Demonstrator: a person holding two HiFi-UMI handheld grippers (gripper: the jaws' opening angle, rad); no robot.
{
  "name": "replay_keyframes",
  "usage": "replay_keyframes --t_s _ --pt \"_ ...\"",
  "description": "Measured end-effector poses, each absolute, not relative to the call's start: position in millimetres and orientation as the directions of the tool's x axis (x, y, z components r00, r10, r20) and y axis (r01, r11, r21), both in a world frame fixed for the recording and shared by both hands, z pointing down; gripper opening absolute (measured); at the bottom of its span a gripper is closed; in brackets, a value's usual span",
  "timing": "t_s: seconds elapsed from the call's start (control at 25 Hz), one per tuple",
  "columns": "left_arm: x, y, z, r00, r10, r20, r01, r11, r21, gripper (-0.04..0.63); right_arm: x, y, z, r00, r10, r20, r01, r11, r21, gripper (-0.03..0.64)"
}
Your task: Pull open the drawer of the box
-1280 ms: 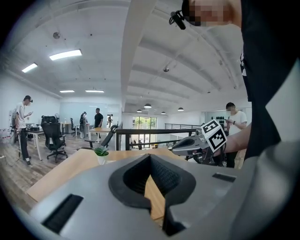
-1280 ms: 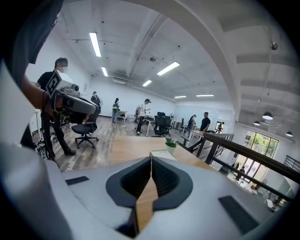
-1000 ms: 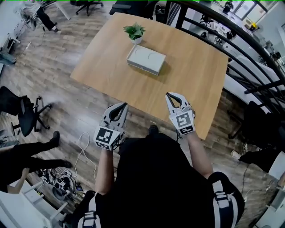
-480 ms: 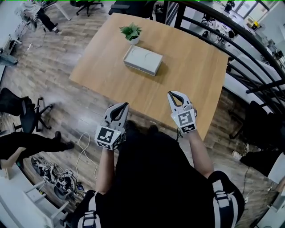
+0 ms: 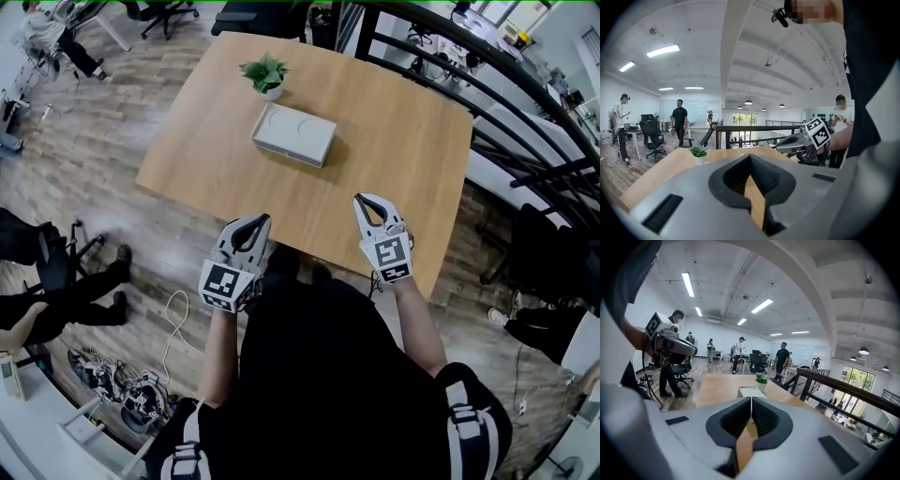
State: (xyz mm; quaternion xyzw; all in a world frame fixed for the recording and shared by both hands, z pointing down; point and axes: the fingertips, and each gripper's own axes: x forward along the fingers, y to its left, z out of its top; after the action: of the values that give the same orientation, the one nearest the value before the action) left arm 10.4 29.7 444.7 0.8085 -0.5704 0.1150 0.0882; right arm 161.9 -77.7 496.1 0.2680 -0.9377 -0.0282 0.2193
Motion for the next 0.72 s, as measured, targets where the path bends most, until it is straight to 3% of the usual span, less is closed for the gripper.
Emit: replay_keyframes --t_s 0.72 --pt "-85.6 -47.8 463.3 0.402 -0.866 0.296 -0.914 -0.399 0.074 0.023 72.4 -132.6 496.6 -0.712 -0.543 0.445 -0.506 0.836 0.211 0.026"
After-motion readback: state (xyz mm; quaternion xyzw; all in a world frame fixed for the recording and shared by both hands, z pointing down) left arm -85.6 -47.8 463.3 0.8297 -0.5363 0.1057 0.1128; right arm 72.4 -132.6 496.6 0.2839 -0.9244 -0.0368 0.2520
